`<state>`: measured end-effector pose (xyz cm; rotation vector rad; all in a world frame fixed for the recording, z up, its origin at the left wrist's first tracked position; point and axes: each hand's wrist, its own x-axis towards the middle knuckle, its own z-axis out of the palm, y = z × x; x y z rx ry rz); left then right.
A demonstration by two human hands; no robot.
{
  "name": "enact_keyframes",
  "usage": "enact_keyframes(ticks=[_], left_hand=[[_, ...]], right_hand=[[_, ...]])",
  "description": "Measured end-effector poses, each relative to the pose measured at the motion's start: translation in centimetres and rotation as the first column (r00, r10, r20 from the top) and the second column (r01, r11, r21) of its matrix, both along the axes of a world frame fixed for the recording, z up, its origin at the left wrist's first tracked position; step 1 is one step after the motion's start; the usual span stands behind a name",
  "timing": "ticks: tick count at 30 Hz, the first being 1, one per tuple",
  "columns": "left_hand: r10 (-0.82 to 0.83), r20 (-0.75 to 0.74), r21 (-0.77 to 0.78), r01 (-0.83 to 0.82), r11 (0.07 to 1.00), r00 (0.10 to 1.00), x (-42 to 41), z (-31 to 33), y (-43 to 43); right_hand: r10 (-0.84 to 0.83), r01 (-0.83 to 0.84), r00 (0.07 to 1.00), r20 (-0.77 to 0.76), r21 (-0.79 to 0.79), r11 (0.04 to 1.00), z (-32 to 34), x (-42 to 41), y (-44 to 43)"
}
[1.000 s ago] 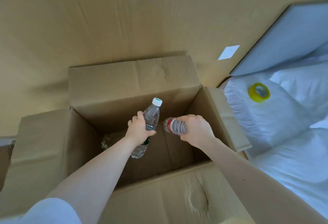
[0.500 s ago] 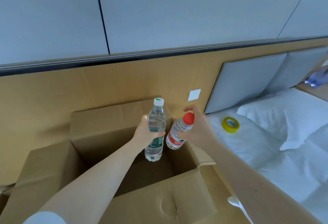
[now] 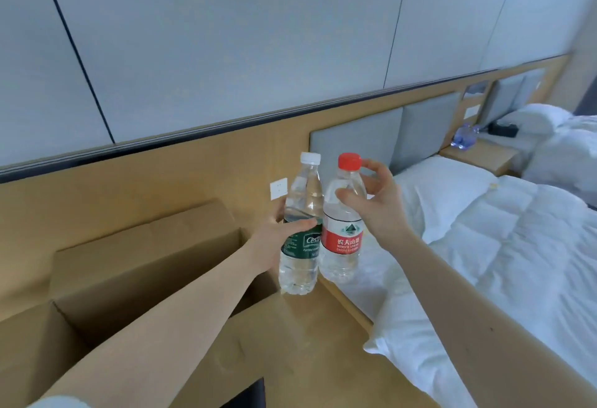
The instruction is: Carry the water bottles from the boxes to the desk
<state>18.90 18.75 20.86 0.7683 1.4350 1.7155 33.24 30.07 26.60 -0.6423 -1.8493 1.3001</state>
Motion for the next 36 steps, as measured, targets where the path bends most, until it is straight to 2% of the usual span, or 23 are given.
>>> enact_keyframes(ticks=[4,8,12,15,17,20,25,30,36], left_hand=[[-0.165,0.060,0.023,0.163,0.986,0.985,3.7,0.2,2.7],[-0.309,0.083,0.056,0.305,0.951,0.947,7.4,0.0,5.2],[-0.516,0.154,0.109,0.504,0.857,0.843,11.2,-1.1,7.0],[-0.620,0.162,0.101,0.612,0.784,0.768,14.5,-2.2,7.8],[-0.687,0.175,0.094,0.683,0.724,0.705,17.0,-2.9,7.9],[-0.773,0.191,0.086,0.774,0.627,0.605,21.1,-4.1,7.8],[-0.889,0.188,0.082,0.895,0.438,0.418,28.7,-4.4,6.5],[-0.964,0.145,0.082,0.969,0.234,0.221,36.8,-4.2,5.1],[-0.979,0.103,-0.003,0.984,0.177,0.177,47.3,-3.8,2.1]], right_hand=[[-0.105,0.105,0.994,-0.021,-0.006,0.995,0.5,4.9,0.9],[-0.295,0.295,0.955,-0.017,-0.010,0.955,0.5,9.3,0.6],[-0.538,0.540,0.839,0.083,-0.003,0.842,0.1,13.2,-0.8],[-0.650,0.646,0.747,0.141,0.078,0.759,-0.7,16.2,-2.9],[-0.713,0.713,0.683,0.159,0.067,0.698,-1.1,18.4,-4.6],[-0.765,0.779,0.621,0.173,-0.022,0.627,-1.7,22.0,-7.1],[-0.860,0.873,0.488,0.151,-0.072,0.483,-3.0,28.6,-10.8],[-0.902,0.901,0.405,0.149,-0.231,0.366,-4.0,36.0,-15.1],[-0.951,0.905,0.300,0.076,-0.338,0.258,-5.6,46.0,-19.3]])
